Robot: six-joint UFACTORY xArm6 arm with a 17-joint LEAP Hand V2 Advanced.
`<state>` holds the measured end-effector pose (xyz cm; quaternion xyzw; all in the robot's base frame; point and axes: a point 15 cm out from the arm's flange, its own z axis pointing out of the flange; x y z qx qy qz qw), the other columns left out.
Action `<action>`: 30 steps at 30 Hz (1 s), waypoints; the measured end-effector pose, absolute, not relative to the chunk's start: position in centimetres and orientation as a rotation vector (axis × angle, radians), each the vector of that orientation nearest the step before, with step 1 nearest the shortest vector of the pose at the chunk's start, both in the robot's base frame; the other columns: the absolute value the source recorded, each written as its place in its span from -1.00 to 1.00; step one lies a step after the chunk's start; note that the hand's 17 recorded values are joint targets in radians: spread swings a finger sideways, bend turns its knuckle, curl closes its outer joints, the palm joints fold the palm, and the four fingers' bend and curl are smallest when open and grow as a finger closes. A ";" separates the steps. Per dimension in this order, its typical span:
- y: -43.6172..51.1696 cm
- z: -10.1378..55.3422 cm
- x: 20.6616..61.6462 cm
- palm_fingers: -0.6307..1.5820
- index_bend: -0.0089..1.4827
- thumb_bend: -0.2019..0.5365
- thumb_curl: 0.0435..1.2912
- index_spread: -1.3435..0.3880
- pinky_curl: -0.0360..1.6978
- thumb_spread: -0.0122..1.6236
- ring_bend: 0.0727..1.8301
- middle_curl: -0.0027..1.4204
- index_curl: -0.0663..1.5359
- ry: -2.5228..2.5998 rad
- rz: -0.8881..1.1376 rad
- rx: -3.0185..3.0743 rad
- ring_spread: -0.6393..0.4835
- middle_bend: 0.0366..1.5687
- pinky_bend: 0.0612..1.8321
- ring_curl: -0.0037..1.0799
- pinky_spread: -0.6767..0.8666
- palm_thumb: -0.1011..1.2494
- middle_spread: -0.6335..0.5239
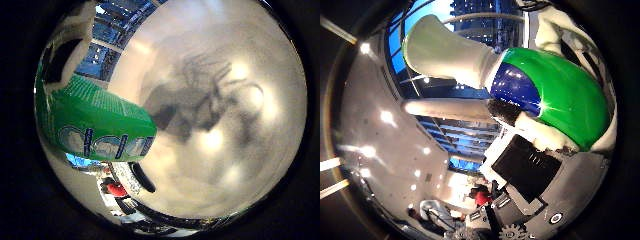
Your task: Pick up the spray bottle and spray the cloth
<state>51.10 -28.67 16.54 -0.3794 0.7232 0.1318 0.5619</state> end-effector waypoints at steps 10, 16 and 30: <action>-26.6 21.5 48.7 0.55 0.44 -0.49 -0.02 0.24 0.69 0.18 0.42 0.25 0.32 1.667 0.336 -1.215 -0.34 0.71 0.16 0.73 -0.31 0.82 -0.16; -26.2 27.7 46.2 0.55 0.44 -0.49 0.04 0.25 0.73 0.12 0.41 0.22 0.31 1.707 0.198 -1.647 -0.34 0.72 0.14 0.74 -0.31 0.83 -0.15; -17.4 32.5 48.2 0.55 0.43 -0.49 0.19 0.24 0.79 0.02 0.42 0.19 0.33 1.660 -0.170 -2.245 -0.34 0.75 0.11 0.76 -0.31 0.79 -0.15</action>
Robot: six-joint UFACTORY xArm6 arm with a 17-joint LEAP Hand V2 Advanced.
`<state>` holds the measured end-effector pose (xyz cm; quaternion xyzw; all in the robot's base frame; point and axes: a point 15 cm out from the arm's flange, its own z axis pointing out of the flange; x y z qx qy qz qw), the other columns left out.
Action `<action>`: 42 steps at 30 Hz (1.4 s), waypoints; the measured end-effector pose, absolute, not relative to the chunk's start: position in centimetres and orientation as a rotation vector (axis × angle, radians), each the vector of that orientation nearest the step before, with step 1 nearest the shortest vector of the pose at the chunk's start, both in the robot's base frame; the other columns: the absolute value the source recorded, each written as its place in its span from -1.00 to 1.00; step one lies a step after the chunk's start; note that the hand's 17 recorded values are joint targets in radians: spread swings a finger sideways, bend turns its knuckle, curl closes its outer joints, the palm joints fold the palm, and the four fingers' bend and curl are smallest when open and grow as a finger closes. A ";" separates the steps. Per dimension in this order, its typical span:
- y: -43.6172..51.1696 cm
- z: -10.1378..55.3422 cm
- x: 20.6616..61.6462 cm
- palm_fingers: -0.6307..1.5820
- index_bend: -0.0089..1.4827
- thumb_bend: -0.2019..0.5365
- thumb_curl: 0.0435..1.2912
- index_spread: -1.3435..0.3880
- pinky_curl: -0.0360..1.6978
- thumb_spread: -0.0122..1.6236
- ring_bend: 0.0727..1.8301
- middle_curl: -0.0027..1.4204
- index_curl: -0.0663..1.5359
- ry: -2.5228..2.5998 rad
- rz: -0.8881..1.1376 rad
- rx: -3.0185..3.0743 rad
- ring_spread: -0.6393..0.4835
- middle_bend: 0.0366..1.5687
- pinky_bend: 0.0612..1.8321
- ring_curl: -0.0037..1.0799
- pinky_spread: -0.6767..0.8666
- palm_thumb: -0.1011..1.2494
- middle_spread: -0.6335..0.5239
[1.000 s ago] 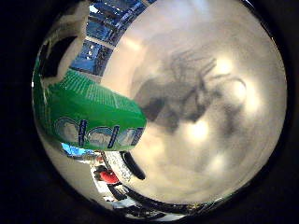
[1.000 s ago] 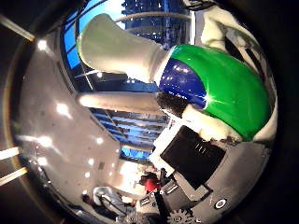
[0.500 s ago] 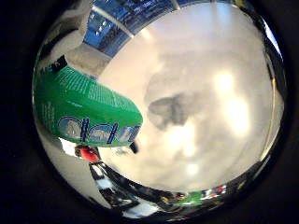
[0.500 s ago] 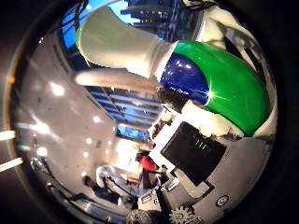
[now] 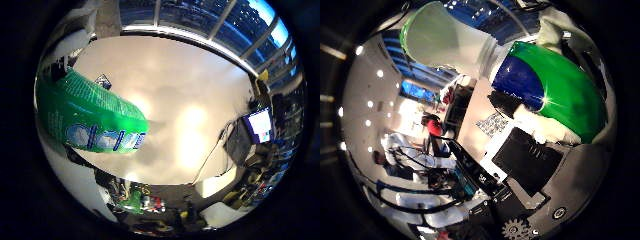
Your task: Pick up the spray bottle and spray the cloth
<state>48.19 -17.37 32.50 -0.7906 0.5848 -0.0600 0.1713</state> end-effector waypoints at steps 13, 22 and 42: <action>-5.1 30.6 50.4 0.55 0.42 -0.50 0.26 0.24 0.81 -0.04 0.42 0.18 0.34 1.521 -0.414 -2.597 -0.34 0.75 0.12 0.76 -0.31 0.74 -0.15; -1.5 30.4 50.8 0.55 0.41 -0.50 0.31 0.24 0.81 -0.07 0.42 0.19 0.35 1.472 -0.452 -2.658 -0.34 0.75 0.12 0.76 -0.31 0.73 -0.15; 0.0 27.9 49.9 0.55 0.40 -0.50 0.35 0.23 0.81 -0.10 0.42 0.19 0.36 1.464 -0.456 -2.726 -0.34 0.75 0.12 0.76 -0.31 0.71 -0.15</action>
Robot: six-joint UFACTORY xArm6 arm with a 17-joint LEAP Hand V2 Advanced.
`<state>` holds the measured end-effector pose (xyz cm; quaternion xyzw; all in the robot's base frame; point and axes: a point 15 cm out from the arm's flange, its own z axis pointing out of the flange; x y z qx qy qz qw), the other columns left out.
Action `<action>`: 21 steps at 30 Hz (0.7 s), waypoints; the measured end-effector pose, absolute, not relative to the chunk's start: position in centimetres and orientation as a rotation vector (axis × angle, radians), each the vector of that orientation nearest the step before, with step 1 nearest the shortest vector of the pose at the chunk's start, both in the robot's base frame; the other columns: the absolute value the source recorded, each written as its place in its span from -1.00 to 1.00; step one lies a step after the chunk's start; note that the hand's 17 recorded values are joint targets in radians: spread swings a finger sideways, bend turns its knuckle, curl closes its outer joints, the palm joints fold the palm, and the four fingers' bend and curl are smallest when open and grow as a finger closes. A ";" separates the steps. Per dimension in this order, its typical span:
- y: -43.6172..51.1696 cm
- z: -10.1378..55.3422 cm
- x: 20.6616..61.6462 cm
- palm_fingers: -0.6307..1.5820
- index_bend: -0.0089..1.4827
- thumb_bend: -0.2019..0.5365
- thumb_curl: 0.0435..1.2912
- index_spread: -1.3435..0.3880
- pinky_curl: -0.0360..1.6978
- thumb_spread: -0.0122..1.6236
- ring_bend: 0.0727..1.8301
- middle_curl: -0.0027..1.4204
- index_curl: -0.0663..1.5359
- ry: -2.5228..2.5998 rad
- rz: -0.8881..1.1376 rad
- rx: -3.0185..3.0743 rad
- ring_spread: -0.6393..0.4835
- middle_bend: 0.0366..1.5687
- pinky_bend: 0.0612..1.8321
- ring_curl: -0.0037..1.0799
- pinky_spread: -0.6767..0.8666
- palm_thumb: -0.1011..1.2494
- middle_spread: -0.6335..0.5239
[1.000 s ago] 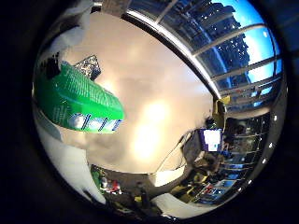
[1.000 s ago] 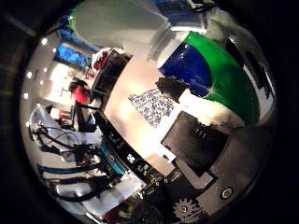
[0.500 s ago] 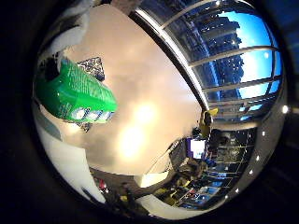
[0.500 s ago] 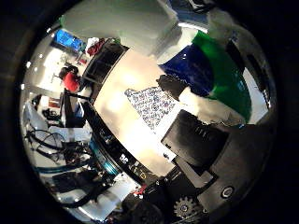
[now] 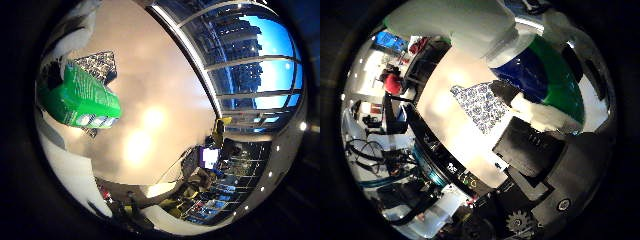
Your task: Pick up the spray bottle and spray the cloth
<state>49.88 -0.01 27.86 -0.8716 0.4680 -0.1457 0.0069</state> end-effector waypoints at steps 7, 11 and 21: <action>0.0 27.8 49.9 0.55 0.40 -0.50 0.36 0.23 0.81 -0.11 0.42 0.19 0.36 1.469 -0.458 -2.720 -0.34 0.75 0.12 0.76 -0.31 0.71 -0.15; 0.0 28.1 50.0 0.55 0.39 -0.50 0.36 0.23 0.81 -0.11 0.42 0.19 0.37 1.473 -0.459 -2.705 -0.34 0.75 0.12 0.76 -0.31 0.70 -0.15; 3.4 32.4 50.8 0.55 0.40 -0.50 0.36 0.23 0.81 -0.11 0.42 0.19 0.37 1.547 -0.335 -2.397 -0.34 0.74 0.11 0.76 -0.31 0.71 -0.15</action>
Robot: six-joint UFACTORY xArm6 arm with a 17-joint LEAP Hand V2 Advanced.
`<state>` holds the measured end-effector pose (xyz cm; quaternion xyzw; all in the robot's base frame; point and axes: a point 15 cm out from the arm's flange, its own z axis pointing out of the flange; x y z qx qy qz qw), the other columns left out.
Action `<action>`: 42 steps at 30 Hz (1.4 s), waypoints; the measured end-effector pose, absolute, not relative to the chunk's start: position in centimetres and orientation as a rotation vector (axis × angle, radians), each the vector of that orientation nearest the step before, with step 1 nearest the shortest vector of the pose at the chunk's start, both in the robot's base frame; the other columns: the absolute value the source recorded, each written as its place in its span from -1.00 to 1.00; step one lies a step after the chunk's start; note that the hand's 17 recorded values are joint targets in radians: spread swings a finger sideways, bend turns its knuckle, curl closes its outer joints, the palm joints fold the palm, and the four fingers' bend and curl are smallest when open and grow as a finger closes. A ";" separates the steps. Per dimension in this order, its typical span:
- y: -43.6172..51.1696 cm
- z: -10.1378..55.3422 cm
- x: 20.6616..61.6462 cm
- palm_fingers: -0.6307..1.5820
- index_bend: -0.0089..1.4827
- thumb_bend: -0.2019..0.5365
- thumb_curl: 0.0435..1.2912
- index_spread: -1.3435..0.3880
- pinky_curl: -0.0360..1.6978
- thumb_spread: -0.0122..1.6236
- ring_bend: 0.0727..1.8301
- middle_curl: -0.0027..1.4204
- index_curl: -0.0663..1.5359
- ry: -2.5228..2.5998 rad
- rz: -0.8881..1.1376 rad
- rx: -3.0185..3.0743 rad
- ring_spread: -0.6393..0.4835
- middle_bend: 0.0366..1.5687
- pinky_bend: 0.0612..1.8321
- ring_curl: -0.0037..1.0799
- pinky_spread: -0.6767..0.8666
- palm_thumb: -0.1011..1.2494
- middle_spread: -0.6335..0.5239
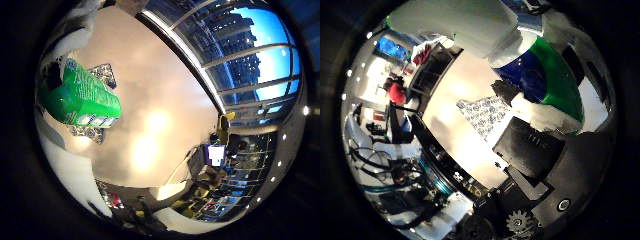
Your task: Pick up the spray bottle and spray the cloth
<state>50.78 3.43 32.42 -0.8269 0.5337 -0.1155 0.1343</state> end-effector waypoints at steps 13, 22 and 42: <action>16.4 38.8 51.7 0.55 0.41 -0.50 0.37 0.23 0.81 -0.12 0.42 0.19 0.38 1.400 -0.010 -1.981 -0.34 0.75 0.11 0.76 -0.31 0.71 -0.15; 21.6 38.1 53.1 0.55 0.41 -0.50 0.38 0.23 0.81 -0.11 0.42 0.19 0.38 1.285 0.054 -1.863 -0.34 0.75 0.11 0.76 -0.31 0.70 -0.15; 24.8 22.9 54.9 0.55 0.40 -0.50 0.38 0.22 0.81 -0.09 0.42 0.19 0.39 1.332 0.252 -1.913 -0.34 0.75 0.11 0.76 -0.31 0.68 -0.15</action>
